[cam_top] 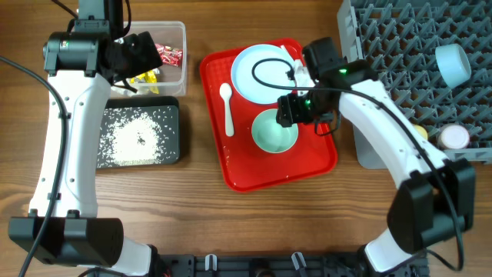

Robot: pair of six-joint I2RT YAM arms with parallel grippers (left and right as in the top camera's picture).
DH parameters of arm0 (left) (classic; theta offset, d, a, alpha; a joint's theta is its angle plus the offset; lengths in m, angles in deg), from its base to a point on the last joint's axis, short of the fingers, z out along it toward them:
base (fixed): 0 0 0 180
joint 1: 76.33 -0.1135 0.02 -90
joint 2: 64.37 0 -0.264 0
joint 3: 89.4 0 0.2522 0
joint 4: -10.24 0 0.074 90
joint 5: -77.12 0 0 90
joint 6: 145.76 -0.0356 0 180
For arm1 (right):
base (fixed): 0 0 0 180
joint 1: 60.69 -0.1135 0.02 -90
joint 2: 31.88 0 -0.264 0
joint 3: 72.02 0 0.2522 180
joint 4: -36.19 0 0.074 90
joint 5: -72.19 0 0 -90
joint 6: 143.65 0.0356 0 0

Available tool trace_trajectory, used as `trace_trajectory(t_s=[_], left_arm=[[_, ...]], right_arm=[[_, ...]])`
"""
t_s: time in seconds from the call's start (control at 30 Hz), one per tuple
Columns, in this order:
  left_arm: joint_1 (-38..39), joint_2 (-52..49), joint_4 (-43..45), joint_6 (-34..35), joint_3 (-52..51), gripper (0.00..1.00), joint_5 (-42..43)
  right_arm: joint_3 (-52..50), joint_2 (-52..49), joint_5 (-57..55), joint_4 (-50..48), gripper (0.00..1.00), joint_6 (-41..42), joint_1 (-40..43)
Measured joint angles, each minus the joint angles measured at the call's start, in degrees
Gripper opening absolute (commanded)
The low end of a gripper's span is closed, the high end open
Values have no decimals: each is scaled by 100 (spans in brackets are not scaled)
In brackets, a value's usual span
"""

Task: Sort waste into correct bins and load items into the dishwasher rack
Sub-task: 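Move the right gripper left over the green bowl on the red tray, then lower the right gripper and grasp the green bowl's rim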

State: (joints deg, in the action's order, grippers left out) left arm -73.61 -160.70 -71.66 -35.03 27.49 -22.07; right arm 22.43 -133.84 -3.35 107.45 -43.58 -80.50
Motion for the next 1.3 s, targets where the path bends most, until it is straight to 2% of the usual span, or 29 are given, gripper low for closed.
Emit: trace_trajectory(t_s=[0.23,1.3], left_arm=[[0,0,0,0,0,100,0],[0,0,0,0,0,100,0]], right_arm=[[-2,-317,-173,127,74,129,-2],[-4,-323,-212,-83,75,120,-2]])
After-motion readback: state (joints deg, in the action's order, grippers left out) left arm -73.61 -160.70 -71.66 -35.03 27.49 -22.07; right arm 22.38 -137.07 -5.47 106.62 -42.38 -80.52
